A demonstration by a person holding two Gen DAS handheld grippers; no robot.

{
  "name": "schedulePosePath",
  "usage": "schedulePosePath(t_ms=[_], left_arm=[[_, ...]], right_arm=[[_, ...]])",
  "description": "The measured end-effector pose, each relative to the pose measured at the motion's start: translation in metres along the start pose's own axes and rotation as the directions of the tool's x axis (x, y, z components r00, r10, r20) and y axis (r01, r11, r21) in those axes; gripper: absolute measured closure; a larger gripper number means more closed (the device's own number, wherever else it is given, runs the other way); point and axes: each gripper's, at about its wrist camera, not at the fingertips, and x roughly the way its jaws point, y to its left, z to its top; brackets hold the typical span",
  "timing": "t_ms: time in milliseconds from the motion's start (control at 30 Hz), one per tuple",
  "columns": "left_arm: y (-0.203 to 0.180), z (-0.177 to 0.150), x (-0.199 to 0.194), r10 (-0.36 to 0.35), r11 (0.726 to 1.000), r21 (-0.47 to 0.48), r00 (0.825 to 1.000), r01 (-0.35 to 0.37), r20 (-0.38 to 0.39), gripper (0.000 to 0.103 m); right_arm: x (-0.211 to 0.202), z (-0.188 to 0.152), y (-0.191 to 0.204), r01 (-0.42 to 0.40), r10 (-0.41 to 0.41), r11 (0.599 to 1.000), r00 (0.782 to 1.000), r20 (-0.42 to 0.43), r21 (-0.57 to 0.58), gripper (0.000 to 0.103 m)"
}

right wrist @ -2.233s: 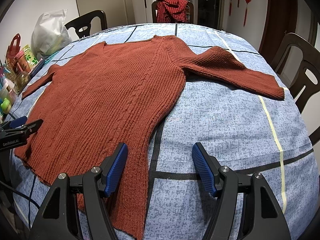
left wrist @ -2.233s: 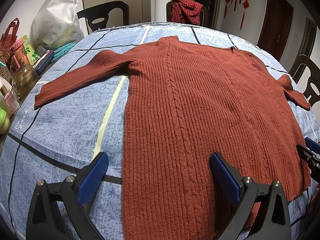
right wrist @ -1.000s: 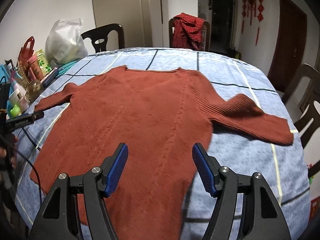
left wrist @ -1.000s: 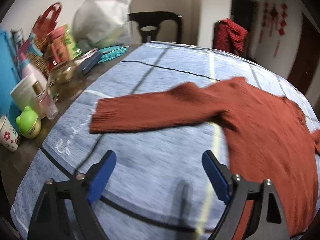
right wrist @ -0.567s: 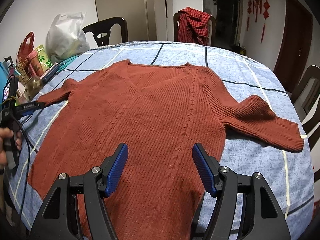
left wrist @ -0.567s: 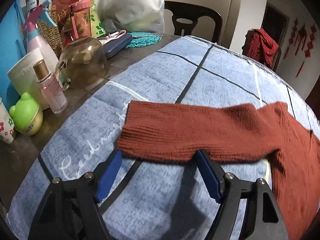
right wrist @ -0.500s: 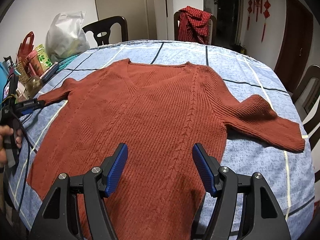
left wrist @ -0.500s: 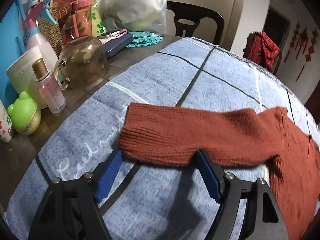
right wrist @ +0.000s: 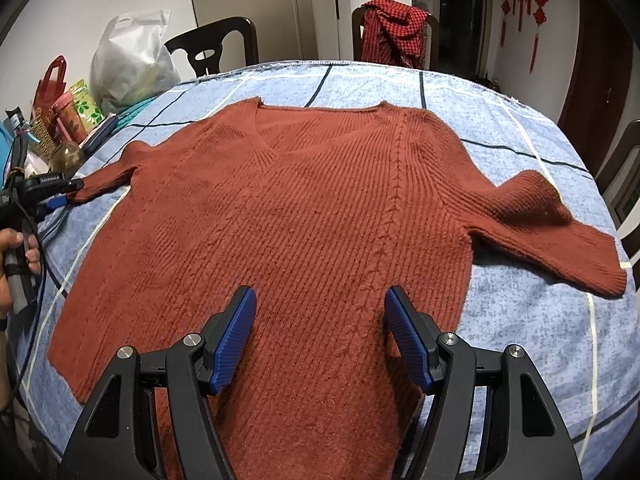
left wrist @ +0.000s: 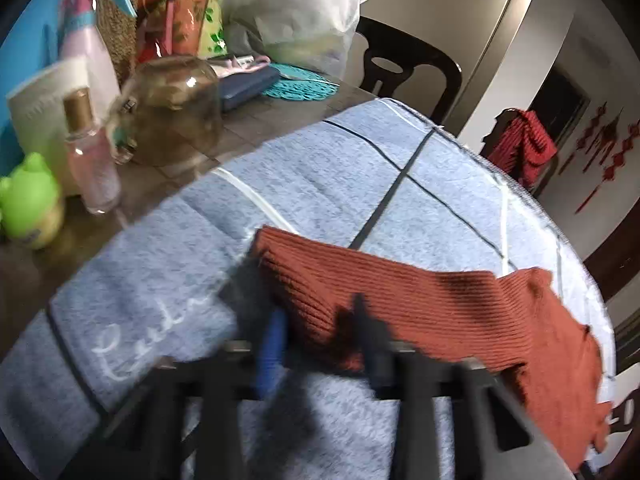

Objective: Fold small clothes
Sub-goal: 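Move the left tool to the orange sleeve cuff and grasp it, then fold the held sleeve across the sweater body with the left tool, then release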

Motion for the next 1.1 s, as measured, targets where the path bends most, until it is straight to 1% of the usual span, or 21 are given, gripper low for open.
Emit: schedulePosePath(t_ms=[33, 67, 167, 267, 333, 400, 467, 533, 600, 667, 733, 767, 833, 867, 900, 933, 967, 1000, 1033, 1100], left_arm=[[0.001, 0.001, 0.002, -0.027, 1.000, -0.012, 1.000, 0.027, -0.010, 0.089], [0.001, 0.001, 0.003, -0.046, 0.999, -0.017, 0.999, 0.046, -0.007, 0.090], [-0.008, 0.005, -0.002, -0.082, 0.996, 0.016, 0.997, 0.082, 0.014, 0.091], [-0.030, 0.011, -0.016, -0.155, 0.986, 0.067, 0.987, 0.152, 0.048, 0.091], [-0.053, 0.014, -0.025, -0.222, 0.970, 0.110, 0.973, 0.215, 0.058, 0.091], [-0.079, 0.015, -0.033, -0.288, 0.948, 0.158, 0.956, 0.277, 0.052, 0.091], [-0.110, 0.012, -0.037, -0.349, 0.918, 0.213, 0.936, 0.335, 0.031, 0.091], [-0.142, 0.004, -0.039, -0.411, 0.878, 0.265, 0.911, 0.399, -0.008, 0.091], [-0.174, -0.007, -0.035, -0.453, 0.839, 0.308, 0.890, 0.448, -0.059, 0.091], [-0.199, -0.021, -0.027, -0.472, 0.810, 0.338, 0.875, 0.480, -0.109, 0.091], [-0.222, -0.039, -0.014, -0.472, 0.790, 0.358, 0.866, 0.498, -0.165, 0.091], [-0.228, -0.044, -0.006, -0.474, 0.782, 0.357, 0.860, 0.511, -0.192, 0.091], [-0.242, -0.058, 0.012, -0.483, 0.758, 0.348, 0.833, 0.552, -0.270, 0.090], [-0.245, -0.064, 0.017, -0.478, 0.756, 0.338, 0.825, 0.561, -0.301, 0.087], [-0.248, -0.067, 0.024, -0.471, 0.756, 0.320, 0.814, 0.571, -0.340, 0.084], [-0.247, -0.069, 0.028, -0.473, 0.753, 0.301, 0.799, 0.586, -0.372, 0.075], [-0.244, -0.070, 0.027, -0.490, 0.743, 0.282, 0.781, 0.606, -0.387, 0.063], [-0.241, -0.067, 0.021, -0.518, 0.730, 0.274, 0.768, 0.626, -0.376, 0.058], [-0.235, -0.066, 0.011, -0.535, 0.721, 0.280, 0.767, 0.633, -0.355, 0.052], [-0.226, -0.054, -0.005, -0.560, 0.712, 0.305, 0.773, 0.633, -0.298, 0.050]], right_arm=[[0.000, -0.001, 0.000, -0.003, 0.003, 1.000, 1.000, -0.001, 0.002, 0.036], [0.000, -0.001, 0.001, -0.005, 0.005, 1.000, 1.000, -0.001, 0.002, 0.036], [0.000, -0.003, 0.001, -0.004, 0.004, 1.000, 1.000, -0.001, 0.003, 0.036], [0.000, -0.005, -0.001, 0.001, -0.001, 1.000, 1.000, -0.006, 0.008, 0.036], [0.000, -0.005, -0.003, 0.005, -0.005, 1.000, 1.000, -0.007, 0.013, 0.036], [-0.002, -0.004, -0.004, 0.005, -0.005, 1.000, 1.000, -0.003, 0.021, 0.036], [-0.003, -0.003, -0.005, 0.005, -0.005, 1.000, 1.000, 0.000, 0.026, 0.036], [-0.004, -0.002, -0.007, 0.005, -0.005, 1.000, 1.000, 0.003, 0.029, 0.036], [-0.005, -0.001, -0.008, 0.007, -0.007, 0.999, 1.000, 0.003, 0.035, 0.036], [-0.006, 0.000, -0.011, 0.011, -0.011, 0.999, 1.000, 0.003, 0.043, 0.036], [-0.006, -0.001, -0.013, 0.015, -0.015, 0.999, 1.000, 0.002, 0.050, 0.036], [-0.006, -0.001, -0.015, 0.018, -0.019, 0.998, 1.000, 0.001, 0.054, 0.036], [-0.007, 0.000, -0.017, 0.021, -0.021, 0.998, 1.000, 0.000, 0.060, 0.036], [-0.007, 0.001, -0.018, 0.022, -0.022, 0.998, 1.000, -0.001, 0.063, 0.036], [-0.007, 0.002, -0.019, 0.024, -0.024, 0.998, 1.000, -0.001, 0.065, 0.036], [-0.008, 0.003, -0.019, 0.024, -0.024, 0.998, 1.000, 0.000, 0.066, 0.036], [-0.008, 0.003, -0.019, 0.025, -0.025, 0.998, 1.000, 0.002, 0.066, 0.036], [-0.009, 0.005, -0.020, 0.023, -0.024, 0.998, 1.000, 0.004, 0.066, 0.036], [-0.009, 0.007, -0.020, 0.022, -0.022, 0.998, 1.000, 0.007, 0.066, 0.036], [-0.009, 0.015, -0.018, 0.009, -0.010, 0.998, 1.000, 0.014, 0.065, 0.036]])
